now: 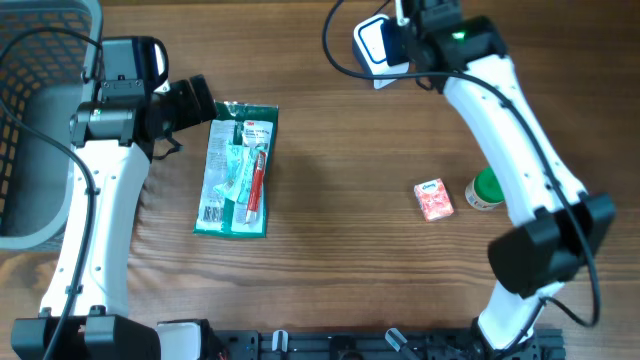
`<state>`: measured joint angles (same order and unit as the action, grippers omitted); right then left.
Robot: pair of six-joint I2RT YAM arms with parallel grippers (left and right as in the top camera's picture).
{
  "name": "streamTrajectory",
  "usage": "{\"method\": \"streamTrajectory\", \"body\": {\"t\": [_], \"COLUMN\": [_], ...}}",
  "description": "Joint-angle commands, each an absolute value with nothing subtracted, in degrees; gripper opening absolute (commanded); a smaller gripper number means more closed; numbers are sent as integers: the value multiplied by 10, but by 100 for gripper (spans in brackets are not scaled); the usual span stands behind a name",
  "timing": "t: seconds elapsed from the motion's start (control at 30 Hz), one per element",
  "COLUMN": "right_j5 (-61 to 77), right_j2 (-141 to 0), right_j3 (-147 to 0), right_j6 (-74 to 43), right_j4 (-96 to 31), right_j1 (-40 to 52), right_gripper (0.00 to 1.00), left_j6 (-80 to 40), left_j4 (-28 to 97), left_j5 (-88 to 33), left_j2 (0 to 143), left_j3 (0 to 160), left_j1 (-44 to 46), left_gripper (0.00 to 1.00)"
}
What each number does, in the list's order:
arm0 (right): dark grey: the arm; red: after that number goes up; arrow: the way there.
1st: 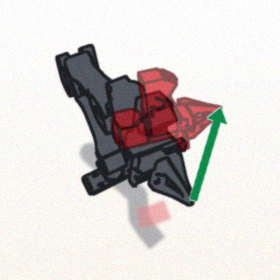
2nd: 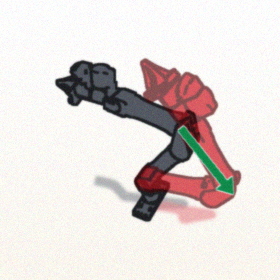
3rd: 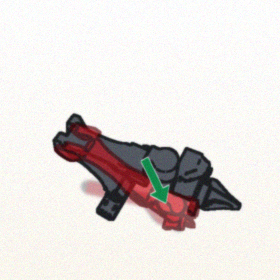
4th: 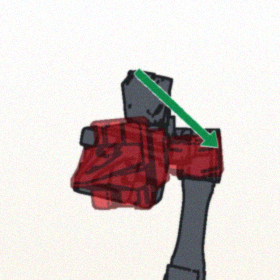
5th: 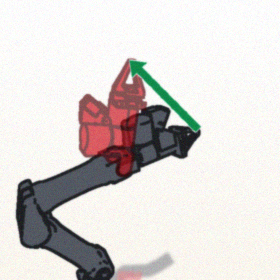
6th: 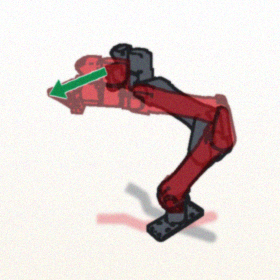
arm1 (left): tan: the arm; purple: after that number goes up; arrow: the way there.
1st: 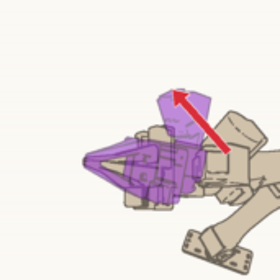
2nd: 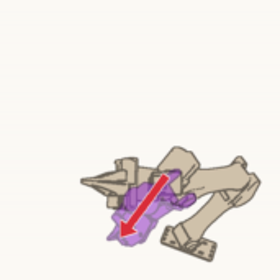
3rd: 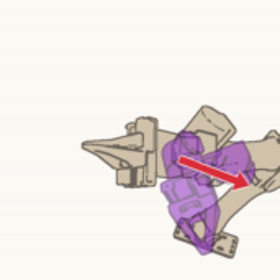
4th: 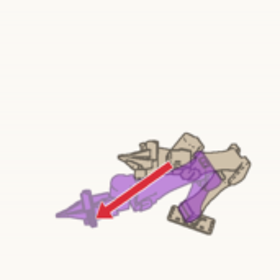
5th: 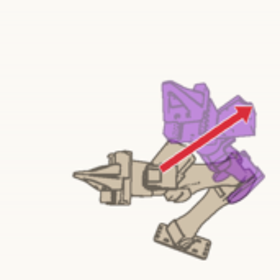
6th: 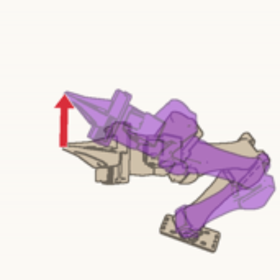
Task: Scan the item barcode
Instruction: 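Raise the soap bottle up to the white scanner face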
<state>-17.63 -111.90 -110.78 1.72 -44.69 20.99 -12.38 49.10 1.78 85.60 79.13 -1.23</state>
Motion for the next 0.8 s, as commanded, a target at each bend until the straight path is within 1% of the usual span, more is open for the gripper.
{"method": "streamTrajectory", "body": {"t": [0.0, 0.13, 0.27, 0.37, 0.43, 0.63, 0.77], "right_j5": [-284, -326, -453, -512, -526, -547, -586], "right_j2": [-1157, -1196, -1246, -1276, -1298, -1335, -1357], "right_j3": [-1113, -1113, -1112, -1112, -1112, -1111, -1111], "right_j6": [80, 173, 302, 372, 417, 418, 421], "right_j4": [-371, -291, -187, -127, -101, -94, -79], "right_j1": [227, 249, 281, 295, 305, 322, 328], "right_gripper": [25, 26, 26, 26, 26, 23, 23], "left_j6": [-129, -129, -129, -129, -129, -129, -129], "left_j4": [489, 489, 489, 489, 489, 489, 489], "left_j5": [15, 15, 15, 15, 15, 15, 15], "left_j2": [852, 852, 852, 852, 852, 852, 852], "left_j3": [799, 799, 799, 799, 799, 799, 799], "left_j1": [-15, -15, -15, -15, -15, -15, -15], "left_gripper": [100, 100, 100, 100, 100, 100, 100]}}
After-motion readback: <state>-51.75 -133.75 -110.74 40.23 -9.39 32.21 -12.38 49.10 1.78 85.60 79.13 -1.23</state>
